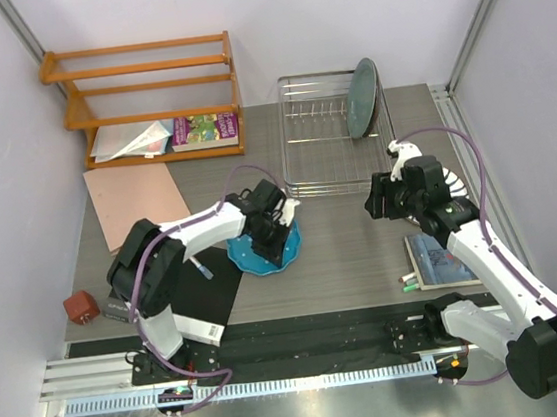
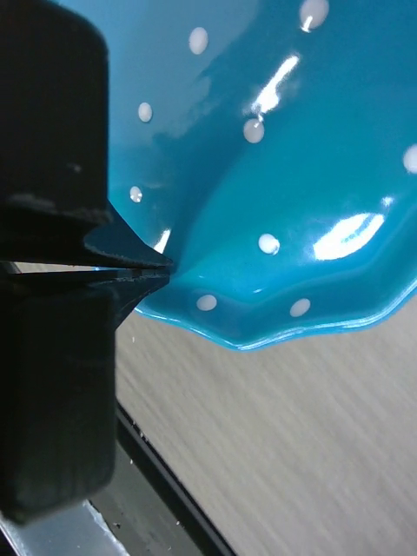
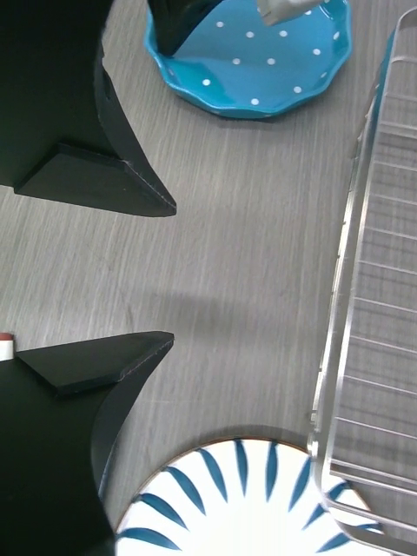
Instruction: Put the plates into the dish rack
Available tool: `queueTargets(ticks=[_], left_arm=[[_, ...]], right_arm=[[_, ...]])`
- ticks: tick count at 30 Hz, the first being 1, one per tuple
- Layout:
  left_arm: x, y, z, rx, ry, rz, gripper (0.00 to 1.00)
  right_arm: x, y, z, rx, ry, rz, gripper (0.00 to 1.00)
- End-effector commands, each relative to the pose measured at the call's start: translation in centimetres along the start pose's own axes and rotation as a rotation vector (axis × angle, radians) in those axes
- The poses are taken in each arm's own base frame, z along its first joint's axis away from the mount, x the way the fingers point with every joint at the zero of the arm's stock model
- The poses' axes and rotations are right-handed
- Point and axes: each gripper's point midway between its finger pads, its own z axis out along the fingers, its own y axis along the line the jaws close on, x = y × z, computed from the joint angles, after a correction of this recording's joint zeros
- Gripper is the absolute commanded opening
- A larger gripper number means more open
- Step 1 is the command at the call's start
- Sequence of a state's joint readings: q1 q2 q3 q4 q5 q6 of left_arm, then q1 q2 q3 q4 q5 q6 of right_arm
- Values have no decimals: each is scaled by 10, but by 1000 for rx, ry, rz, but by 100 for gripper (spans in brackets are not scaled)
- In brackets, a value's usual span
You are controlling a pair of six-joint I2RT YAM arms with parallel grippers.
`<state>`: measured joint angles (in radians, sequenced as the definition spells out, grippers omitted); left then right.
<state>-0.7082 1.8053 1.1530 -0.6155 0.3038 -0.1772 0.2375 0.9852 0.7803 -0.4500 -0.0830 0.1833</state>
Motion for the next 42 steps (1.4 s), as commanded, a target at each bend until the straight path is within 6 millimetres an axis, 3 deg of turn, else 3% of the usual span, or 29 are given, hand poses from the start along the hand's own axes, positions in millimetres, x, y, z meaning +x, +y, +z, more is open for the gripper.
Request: queueTargets(ticks=[1, 6, 8, 9, 10, 11, 12, 14, 15, 16, 17, 19, 20, 26, 30, 32, 37, 42], left_arm=[[-17, -23, 1, 13, -66, 50, 0], [-47, -35, -13, 3, -122, 100, 0], [-60, -26, -24, -64, -160, 119, 0], [-65, -22, -39, -111, -182, 134, 2], [-77, -20, -55, -149, -223, 157, 11], [-85, -7, -74, -224, -263, 189, 55], [-90, -4, -99, -246, -322, 190, 73], [-87, 21, -122, -233, -361, 89, 95], [-80, 33, -127, -213, -351, 19, 97], [-76, 44, -134, -190, -360, -68, 97], [-63, 80, -137, -200, -354, -212, 96], [-52, 101, -132, -138, -366, -369, 94], [-35, 125, -127, -133, -352, -470, 90], [-21, 149, -108, -39, -364, -582, 77], [-10, 144, -91, 31, -338, -598, 74], [-10, 138, -86, 82, -331, -595, 72], [-7, 130, -60, 202, -268, -605, 65], [-8, 120, -39, 316, -174, -604, 50]], right_arm=[[10, -3, -3, -7, -4, 46, 61], [31, -5, -2, -51, 46, 142, 61], [35, -2, -2, -74, 58, 166, 62], [34, -1, -1, -81, 59, 162, 65], [33, 1, -1, -97, 64, 162, 66], [28, 5, -2, -116, 59, 167, 68], [27, 9, -2, -136, 66, 170, 69], [26, 22, -3, -204, 80, 214, 72], [22, 26, -1, -230, 66, 228, 73], [23, 28, 1, -247, 75, 257, 74], [28, 29, 3, -257, 91, 308, 75], [32, 29, 10, -269, 99, 355, 75], [42, 28, 13, -266, 125, 390, 75], [70, 36, 33, -329, 165, 514, 75], [84, 45, 39, -351, 192, 541, 75], [83, 50, 43, -360, 175, 536, 75], [103, 58, 55, -347, 230, 588, 75], [118, 54, 75, -304, 252, 647, 75]])
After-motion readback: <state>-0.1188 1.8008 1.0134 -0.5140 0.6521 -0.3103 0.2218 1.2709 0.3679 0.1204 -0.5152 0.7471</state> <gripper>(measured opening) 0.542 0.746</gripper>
